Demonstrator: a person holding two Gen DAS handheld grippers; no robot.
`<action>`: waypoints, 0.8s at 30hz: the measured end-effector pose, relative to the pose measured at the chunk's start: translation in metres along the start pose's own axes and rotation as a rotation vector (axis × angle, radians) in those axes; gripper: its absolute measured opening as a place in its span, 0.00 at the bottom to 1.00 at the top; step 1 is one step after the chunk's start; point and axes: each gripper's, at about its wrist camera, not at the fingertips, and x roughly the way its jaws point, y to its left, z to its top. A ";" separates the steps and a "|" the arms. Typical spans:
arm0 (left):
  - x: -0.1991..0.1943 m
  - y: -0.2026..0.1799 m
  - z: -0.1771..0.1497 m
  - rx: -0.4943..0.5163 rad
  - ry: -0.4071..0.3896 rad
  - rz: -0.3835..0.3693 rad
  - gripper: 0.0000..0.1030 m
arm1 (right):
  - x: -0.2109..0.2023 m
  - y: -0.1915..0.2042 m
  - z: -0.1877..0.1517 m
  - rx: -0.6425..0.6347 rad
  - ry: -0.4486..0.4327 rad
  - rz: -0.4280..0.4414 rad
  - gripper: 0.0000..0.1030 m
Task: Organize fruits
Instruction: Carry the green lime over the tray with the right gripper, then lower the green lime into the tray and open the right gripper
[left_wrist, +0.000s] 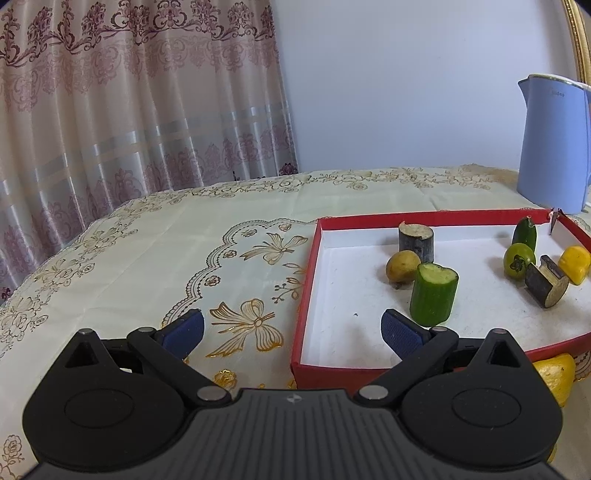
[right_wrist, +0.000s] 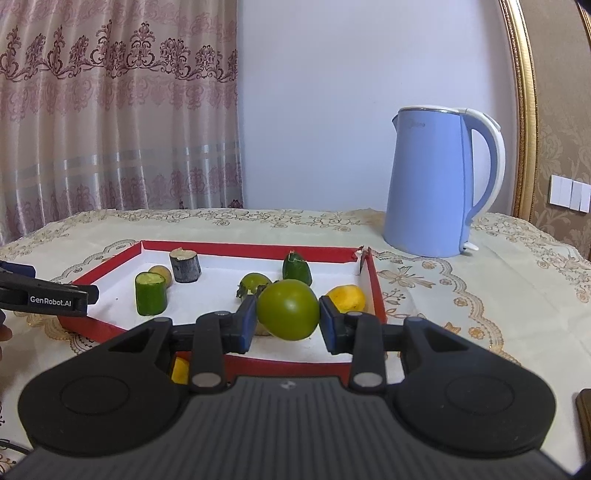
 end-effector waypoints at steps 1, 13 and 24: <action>0.000 0.000 0.000 0.000 0.000 0.001 1.00 | 0.000 0.000 0.000 0.001 0.002 0.000 0.33; -0.001 0.000 -0.001 0.009 -0.006 0.007 1.00 | 0.018 -0.011 0.004 0.075 0.062 0.025 0.33; -0.001 0.000 0.000 0.010 -0.007 0.008 1.00 | 0.028 -0.009 0.002 0.059 0.100 0.018 0.33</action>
